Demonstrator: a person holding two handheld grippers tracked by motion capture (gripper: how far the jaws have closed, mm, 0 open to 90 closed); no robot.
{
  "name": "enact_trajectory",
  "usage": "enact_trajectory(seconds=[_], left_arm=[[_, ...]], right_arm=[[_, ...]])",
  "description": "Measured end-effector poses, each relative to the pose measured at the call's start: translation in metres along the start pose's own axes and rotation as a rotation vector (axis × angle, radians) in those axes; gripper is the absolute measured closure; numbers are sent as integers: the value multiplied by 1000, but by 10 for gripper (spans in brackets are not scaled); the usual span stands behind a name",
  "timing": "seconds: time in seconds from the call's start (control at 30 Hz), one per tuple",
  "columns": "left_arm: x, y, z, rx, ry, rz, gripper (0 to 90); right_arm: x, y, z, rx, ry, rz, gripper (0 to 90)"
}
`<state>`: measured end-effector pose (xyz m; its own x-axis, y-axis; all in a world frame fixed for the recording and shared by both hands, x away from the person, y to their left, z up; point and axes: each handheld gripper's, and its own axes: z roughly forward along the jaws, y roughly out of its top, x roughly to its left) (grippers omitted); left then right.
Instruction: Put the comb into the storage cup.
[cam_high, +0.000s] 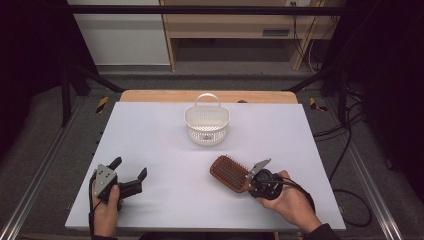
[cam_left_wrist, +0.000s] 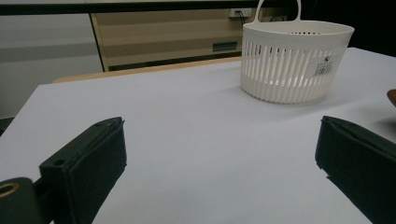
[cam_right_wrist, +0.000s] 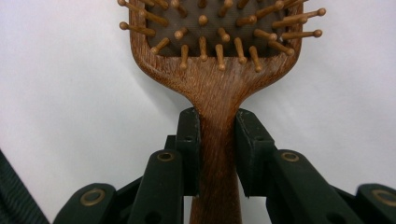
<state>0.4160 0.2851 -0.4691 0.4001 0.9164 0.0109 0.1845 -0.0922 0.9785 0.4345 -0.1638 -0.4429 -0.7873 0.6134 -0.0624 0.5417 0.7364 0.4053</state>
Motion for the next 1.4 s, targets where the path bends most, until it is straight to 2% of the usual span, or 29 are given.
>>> enact_trajectory(seconds=[0.23, 0.3, 0.53, 0.7, 0.73, 0.87, 0.97, 1.03, 1.13, 1.27, 1.33, 1.4], left_arm=[[-3, 3, -1, -13, -23, -7, 22], [-6, 4, 0, -8, -50, -6, 22], [-27, 16, 6, -9, -216, -49, 21], [-48, 39, 12, -50, -324, -100, 23], [-54, 44, 15, -54, -354, -117, 23], [-67, 64, 27, -64, -430, -189, 36], [-77, 80, 39, -39, -454, -191, 39], [-85, 93, 46, -41, -478, -183, 41], [-96, 114, 55, -43, -527, -203, 45], [-108, 134, 66, -46, -528, -196, 43], [-111, 138, 72, -28, -515, -212, 45], [-112, 140, 78, -14, -502, -207, 46]], right_arm=[[-3, -1, -12, -143, -46, 32, 730], [-4, -1, -17, -199, -53, 40, 730], [-3, 4, -25, -393, -80, 63, 731], [-3, 11, -22, -538, -93, 78, 730], [-3, 12, -22, -551, -93, 84, 731], [-2, 18, -18, -623, -103, 77, 730], [3, 24, -15, -681, -99, 79, 730], [5, 26, -13, -711, -96, 81, 731], [11, 30, -11, -754, -105, 82, 730], [16, 36, -6, -796, -97, 88, 730], [20, 39, -4, -809, -103, 83, 730], [22, 41, -2, -822, -102, 84, 730]])
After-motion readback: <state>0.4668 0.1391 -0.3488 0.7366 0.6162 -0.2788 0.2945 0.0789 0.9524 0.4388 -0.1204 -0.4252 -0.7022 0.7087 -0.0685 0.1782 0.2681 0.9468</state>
